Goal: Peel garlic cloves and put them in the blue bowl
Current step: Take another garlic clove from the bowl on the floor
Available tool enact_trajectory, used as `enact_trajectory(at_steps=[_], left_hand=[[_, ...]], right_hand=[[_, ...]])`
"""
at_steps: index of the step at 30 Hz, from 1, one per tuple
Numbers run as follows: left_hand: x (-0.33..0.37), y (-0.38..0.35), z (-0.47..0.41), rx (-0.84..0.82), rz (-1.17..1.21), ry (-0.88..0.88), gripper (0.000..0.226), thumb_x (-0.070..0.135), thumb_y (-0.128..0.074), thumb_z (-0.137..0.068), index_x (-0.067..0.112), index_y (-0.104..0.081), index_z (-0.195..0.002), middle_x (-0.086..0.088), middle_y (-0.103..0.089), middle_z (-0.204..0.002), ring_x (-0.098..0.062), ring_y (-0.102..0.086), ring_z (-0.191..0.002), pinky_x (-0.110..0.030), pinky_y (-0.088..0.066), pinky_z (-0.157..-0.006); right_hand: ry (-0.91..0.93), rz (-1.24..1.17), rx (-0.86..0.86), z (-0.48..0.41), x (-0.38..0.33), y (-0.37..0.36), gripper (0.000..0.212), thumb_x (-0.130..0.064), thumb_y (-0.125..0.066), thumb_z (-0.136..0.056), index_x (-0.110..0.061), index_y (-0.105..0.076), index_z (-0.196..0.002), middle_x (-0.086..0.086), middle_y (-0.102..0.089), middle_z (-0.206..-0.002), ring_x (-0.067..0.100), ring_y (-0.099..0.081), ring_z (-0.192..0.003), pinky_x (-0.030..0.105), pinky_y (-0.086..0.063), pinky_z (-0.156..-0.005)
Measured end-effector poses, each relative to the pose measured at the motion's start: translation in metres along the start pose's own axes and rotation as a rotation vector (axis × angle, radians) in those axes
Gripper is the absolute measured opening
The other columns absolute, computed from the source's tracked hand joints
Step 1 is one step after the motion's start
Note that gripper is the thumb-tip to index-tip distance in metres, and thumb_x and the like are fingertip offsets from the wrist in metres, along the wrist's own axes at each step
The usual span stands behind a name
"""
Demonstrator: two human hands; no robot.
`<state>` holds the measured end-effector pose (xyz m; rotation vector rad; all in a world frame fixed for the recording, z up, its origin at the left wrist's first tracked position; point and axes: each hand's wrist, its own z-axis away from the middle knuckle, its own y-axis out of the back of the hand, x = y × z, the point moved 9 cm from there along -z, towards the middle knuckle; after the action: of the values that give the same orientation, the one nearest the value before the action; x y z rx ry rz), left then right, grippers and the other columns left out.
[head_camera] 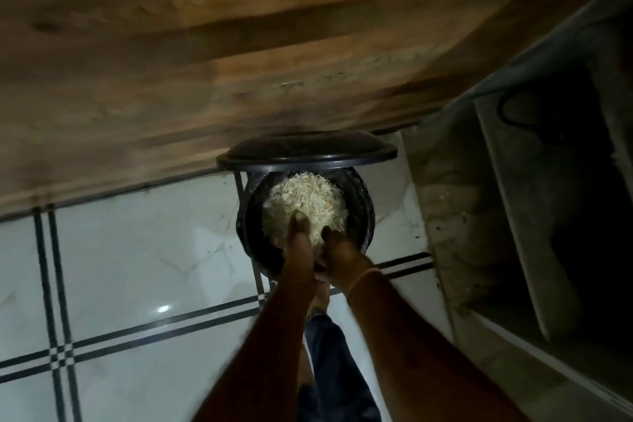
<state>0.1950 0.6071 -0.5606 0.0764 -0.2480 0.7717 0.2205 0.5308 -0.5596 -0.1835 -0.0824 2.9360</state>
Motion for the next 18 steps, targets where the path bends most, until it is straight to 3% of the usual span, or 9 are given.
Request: enact_trajectory(at_steps=[3, 6, 7, 9, 10, 12, 14, 16, 18], left_hand=[[-0.001, -0.008, 0.012, -0.101, -0.07, -0.012, 0.078, 0.067, -0.042, -0.097, 0.014, -0.045, -0.154, -0.016, -0.047, -0.155, -0.032, -0.047, -0.14, -0.043, -0.036, -0.118], [-0.002, -0.012, 0.07, -0.077, 0.023, 0.028, 0.046, 0.048, -0.044, -0.107, 0.013, -0.06, -0.132, -0.01, -0.066, -0.122, -0.026, -0.057, -0.121, -0.042, -0.034, -0.118], [0.003, -0.01, 0.097, -0.055, -0.069, -0.047, 0.036, 0.047, -0.044, -0.108, 0.021, -0.061, -0.128, -0.003, -0.067, -0.118, -0.023, -0.058, -0.116, -0.04, -0.034, -0.117], [0.016, -0.002, 0.14, -0.006, -0.385, -0.221, 0.042, 0.057, -0.035, -0.107, 0.037, -0.051, -0.141, 0.002, -0.055, -0.146, -0.018, -0.049, -0.133, -0.042, -0.03, -0.121], [0.022, 0.003, 0.153, 0.009, -0.555, -0.291, 0.045, 0.061, -0.031, -0.106, 0.041, -0.047, -0.143, 0.0, -0.046, -0.156, -0.02, -0.046, -0.139, -0.043, -0.033, -0.12], [0.033, 0.002, 0.192, -0.058, -0.706, -0.334, 0.043, 0.056, -0.037, -0.105, 0.028, -0.061, -0.127, -0.014, -0.06, -0.141, -0.03, -0.059, -0.128, -0.035, -0.049, -0.106], [0.05, -0.01, 0.259, -0.076, -0.835, -0.445, 0.043, 0.044, -0.049, -0.105, 0.016, -0.06, -0.136, -0.015, -0.058, -0.143, -0.034, -0.054, -0.134, -0.036, -0.044, -0.109], [0.055, -0.034, 0.343, -0.099, -0.973, -0.684, 0.048, 0.039, -0.054, -0.106, 0.02, -0.051, -0.15, -0.007, -0.051, -0.153, -0.027, -0.047, -0.142, -0.035, -0.038, -0.116], [0.042, -0.06, 0.415, -0.184, -1.054, -0.867, 0.05, 0.041, -0.057, -0.103, 0.022, -0.053, -0.149, -0.003, -0.054, -0.151, -0.022, -0.049, -0.14, -0.04, -0.039, -0.117]], right_hand=[[0.006, -0.122, -0.058, 0.032, 0.003, -0.022, 0.041, -0.048, -0.042, -0.108, -0.022, -0.06, -0.135, 0.012, -0.063, -0.132, 0.031, -0.058, -0.127, 0.041, -0.044, -0.11], [0.066, -0.137, -0.047, 0.054, 0.019, -0.01, 0.054, -0.071, -0.044, -0.092, -0.045, -0.059, -0.136, 0.01, -0.054, -0.151, 0.027, -0.054, -0.134, 0.045, -0.039, -0.117], [0.077, -0.245, -0.082, 0.079, 0.017, -0.009, 0.055, -0.068, -0.044, -0.097, -0.041, -0.055, -0.143, 0.007, -0.051, -0.154, 0.027, -0.05, -0.14, 0.044, -0.038, -0.118], [0.007, -0.492, -0.21, 0.142, 0.009, -0.016, 0.061, -0.059, -0.037, -0.106, -0.021, -0.049, -0.151, 0.007, -0.05, -0.154, 0.027, -0.041, -0.147, 0.041, -0.034, -0.117], [0.066, -0.465, -0.305, 0.189, -0.005, -0.016, 0.062, -0.058, -0.033, -0.105, -0.019, -0.049, -0.15, 0.005, -0.052, -0.152, 0.027, -0.04, -0.147, 0.041, -0.031, -0.12], [0.21, -0.248, -0.293, 0.263, -0.015, 0.005, 0.064, -0.057, -0.031, -0.102, -0.02, -0.05, -0.151, 0.001, -0.053, -0.153, 0.022, -0.044, -0.144, 0.044, -0.027, -0.125], [0.409, -0.17, -0.235, 0.33, -0.019, 0.036, 0.05, -0.044, -0.033, -0.109, -0.014, -0.057, -0.142, 0.003, -0.065, -0.136, 0.002, -0.063, -0.122, 0.025, -0.046, -0.11], [0.628, -0.037, -0.104, 0.386, -0.011, 0.08, 0.031, -0.027, -0.036, -0.113, -0.014, -0.063, -0.119, -0.005, -0.069, -0.108, -0.014, -0.068, -0.083, 0.005, -0.051, -0.075], [0.767, 0.109, -0.002, 0.436, -0.007, 0.108, 0.023, -0.027, -0.043, -0.111, -0.028, -0.065, -0.115, -0.011, -0.07, -0.118, -0.012, -0.068, -0.097, 0.006, -0.051, -0.083]])
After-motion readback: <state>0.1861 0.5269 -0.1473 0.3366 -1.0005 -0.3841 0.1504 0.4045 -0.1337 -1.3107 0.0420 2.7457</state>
